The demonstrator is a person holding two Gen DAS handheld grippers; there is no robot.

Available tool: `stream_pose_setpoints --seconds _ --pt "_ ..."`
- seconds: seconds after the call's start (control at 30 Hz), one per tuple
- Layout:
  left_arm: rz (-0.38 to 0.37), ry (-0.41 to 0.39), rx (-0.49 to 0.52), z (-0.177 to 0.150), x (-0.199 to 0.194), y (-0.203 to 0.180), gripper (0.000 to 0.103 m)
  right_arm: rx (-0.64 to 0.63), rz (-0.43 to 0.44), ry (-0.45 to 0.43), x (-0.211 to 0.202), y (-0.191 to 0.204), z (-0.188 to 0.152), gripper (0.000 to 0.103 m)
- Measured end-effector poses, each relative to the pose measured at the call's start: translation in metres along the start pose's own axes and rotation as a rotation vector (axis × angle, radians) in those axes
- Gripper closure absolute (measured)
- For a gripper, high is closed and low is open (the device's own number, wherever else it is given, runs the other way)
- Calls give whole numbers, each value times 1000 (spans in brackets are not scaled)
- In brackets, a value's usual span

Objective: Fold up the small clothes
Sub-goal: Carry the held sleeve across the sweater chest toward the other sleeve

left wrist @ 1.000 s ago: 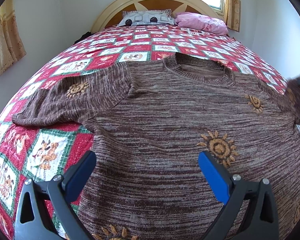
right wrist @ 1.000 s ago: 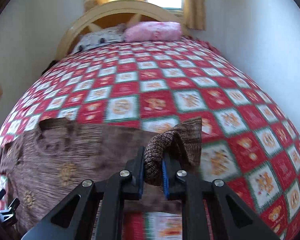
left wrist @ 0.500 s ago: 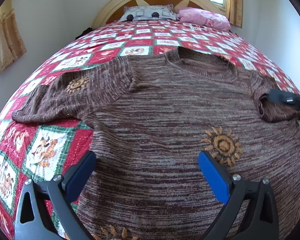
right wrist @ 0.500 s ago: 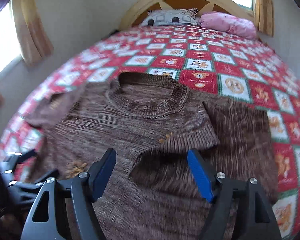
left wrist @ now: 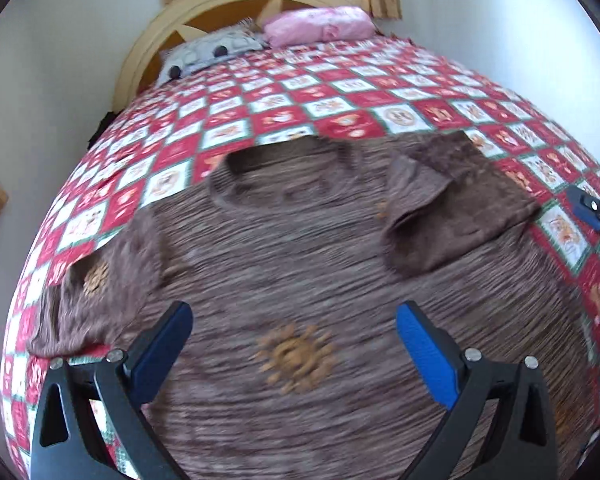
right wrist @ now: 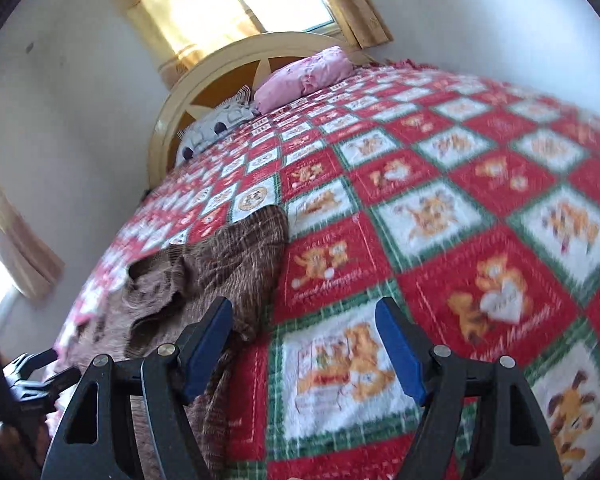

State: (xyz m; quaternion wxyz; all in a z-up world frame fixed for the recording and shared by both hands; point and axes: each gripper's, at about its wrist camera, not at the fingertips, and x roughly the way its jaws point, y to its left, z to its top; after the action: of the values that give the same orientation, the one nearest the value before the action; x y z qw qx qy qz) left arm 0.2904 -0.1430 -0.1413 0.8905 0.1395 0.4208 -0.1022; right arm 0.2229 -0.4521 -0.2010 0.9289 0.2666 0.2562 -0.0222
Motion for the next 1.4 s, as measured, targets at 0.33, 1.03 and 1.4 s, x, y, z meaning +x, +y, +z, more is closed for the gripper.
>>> stream_pose_setpoints --seconds 0.33,1.03,1.4 --pt "5 9 131 40 55 -73 15 72 61 -2 5 -19 -2 28" --pt "-128 -7 -85 72 62 -12 98 44 54 51 18 -17 -4 28" --pt "-215 78 -215 55 83 2 23 42 50 50 16 -15 -5 28"
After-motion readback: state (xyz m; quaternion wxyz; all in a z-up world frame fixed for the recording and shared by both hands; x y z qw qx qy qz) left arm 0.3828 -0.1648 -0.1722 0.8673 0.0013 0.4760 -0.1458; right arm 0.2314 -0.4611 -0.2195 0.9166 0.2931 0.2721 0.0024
